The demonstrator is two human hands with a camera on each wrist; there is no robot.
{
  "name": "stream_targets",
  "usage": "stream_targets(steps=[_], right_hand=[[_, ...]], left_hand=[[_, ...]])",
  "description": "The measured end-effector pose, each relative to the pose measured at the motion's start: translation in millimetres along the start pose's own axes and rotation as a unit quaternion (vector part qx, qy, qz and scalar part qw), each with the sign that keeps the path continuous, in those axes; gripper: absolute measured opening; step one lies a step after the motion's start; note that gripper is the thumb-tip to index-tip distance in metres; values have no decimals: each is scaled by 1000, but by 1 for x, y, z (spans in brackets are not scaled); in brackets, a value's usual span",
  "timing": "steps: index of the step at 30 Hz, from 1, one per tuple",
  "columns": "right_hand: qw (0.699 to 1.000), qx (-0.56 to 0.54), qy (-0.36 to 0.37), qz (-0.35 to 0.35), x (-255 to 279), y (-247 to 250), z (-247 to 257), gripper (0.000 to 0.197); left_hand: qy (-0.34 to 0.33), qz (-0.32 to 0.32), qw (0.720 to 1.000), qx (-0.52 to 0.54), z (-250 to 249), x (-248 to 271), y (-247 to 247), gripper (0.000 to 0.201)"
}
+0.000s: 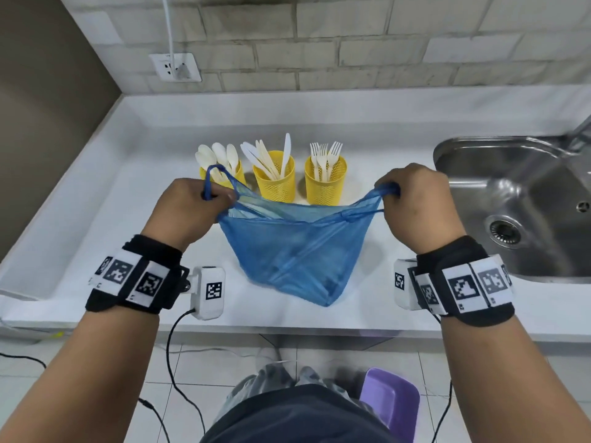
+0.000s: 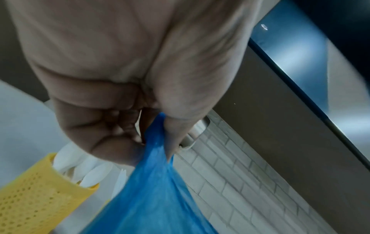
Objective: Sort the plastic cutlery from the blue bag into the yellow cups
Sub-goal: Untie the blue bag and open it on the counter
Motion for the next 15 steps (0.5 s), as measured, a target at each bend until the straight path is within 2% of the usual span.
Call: stream_targets(steps=[1, 3, 5, 6, 9, 13, 15], right_hand=[[999, -21, 13, -23, -1, 3, 4, 30], [993, -107, 9, -40, -2, 4, 7, 30], [966, -249, -60, -26, -1, 1, 9, 28], [939, -328, -104, -13, 1, -2, 10, 27], [828, -516, -212, 51, 10, -14, 19, 29], [716, -631, -278, 106, 18, -30, 13, 20], [663, -675, -301, 120, 21, -37, 9, 21]], left_hand=[[31, 12, 997, 73, 2, 3, 1, 16], [86, 46, 965, 244, 6, 8, 1, 16], [118, 81, 923, 358, 10, 12, 0, 14], [129, 93, 902, 401, 13, 13, -2, 14], [165, 101, 850, 490, 28, 12, -8, 11], [188, 62, 840, 505, 42, 9, -9, 12], [185, 68, 834, 515, 41, 9, -11, 25]])
Point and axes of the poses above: each hand's wrist, its own x-axis away from the middle knuckle, its own y-axis out of the back of the hand, z = x × y, the point moved 4 cm from there along -x, towards the middle knuckle, and after that the axes turned 5 degrees about -x, right-handed, at the moved point
